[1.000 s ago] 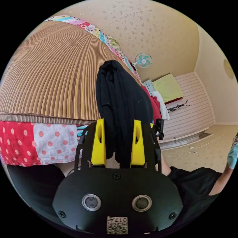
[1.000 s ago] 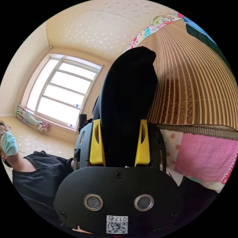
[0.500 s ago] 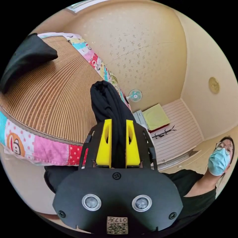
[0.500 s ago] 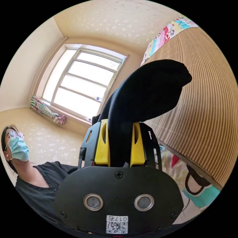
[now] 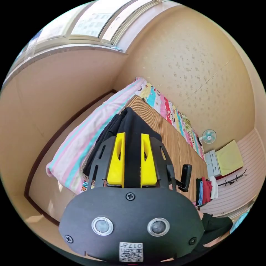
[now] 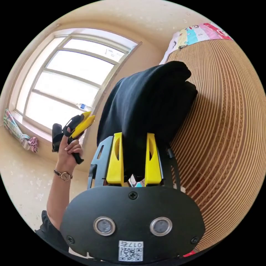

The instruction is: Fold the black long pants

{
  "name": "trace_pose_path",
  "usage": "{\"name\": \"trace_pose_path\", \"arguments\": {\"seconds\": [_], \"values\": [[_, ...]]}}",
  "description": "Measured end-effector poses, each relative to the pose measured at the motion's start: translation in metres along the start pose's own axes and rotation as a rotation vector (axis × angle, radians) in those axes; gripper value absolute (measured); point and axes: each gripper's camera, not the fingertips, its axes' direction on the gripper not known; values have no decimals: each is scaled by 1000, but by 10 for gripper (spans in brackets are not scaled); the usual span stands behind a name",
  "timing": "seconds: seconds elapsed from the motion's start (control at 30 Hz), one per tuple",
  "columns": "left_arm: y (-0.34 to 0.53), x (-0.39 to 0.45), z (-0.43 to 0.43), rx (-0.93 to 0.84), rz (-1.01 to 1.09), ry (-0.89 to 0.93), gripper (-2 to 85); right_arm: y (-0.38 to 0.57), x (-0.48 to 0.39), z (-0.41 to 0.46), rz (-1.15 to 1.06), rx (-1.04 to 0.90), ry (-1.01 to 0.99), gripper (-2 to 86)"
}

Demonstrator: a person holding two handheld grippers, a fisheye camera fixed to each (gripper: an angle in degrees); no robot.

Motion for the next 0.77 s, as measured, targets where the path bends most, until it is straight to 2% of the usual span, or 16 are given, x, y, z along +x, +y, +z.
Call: {"name": "trace_pose_path", "arguments": {"seconds": [0.1, 0.13, 0.2, 0.23, 0.33, 0.4, 0.47, 0.6, 0.67, 0.77], "values": [[52, -17, 41, -10, 34, 85, 86, 24, 15, -2, -103, 23, -91, 118], [74, -18, 66, -60, 58, 55, 73, 32, 15, -9, -127, 11, -90, 110], [106, -16, 76, -5, 82, -26, 64, 51, 10, -27, -188, 6, -88, 101], [125, -15, 68, 85, 72, -63, 63, 68, 5, -43, -245, -1, -85, 96], [150, -4, 43, 134, -14, -145, 66, 125, 1, -101, -395, -11, -23, 85], [180, 15, 15, 224, 16, -119, 79, 170, 10, -152, -455, 17, 27, 71], [240, 45, -18, 327, 119, -13, 77, 220, 29, -207, -476, 62, 80, 48], [349, 95, -21, 350, 232, 64, 34, 334, 90, -333, -285, 100, 309, 28], [417, 123, -2, 307, 259, 148, 15, 383, 102, -389, -181, 165, 414, 24], [485, 150, 27, 223, 242, 282, 14, 462, 96, -483, -7, 382, 589, 26]]}}
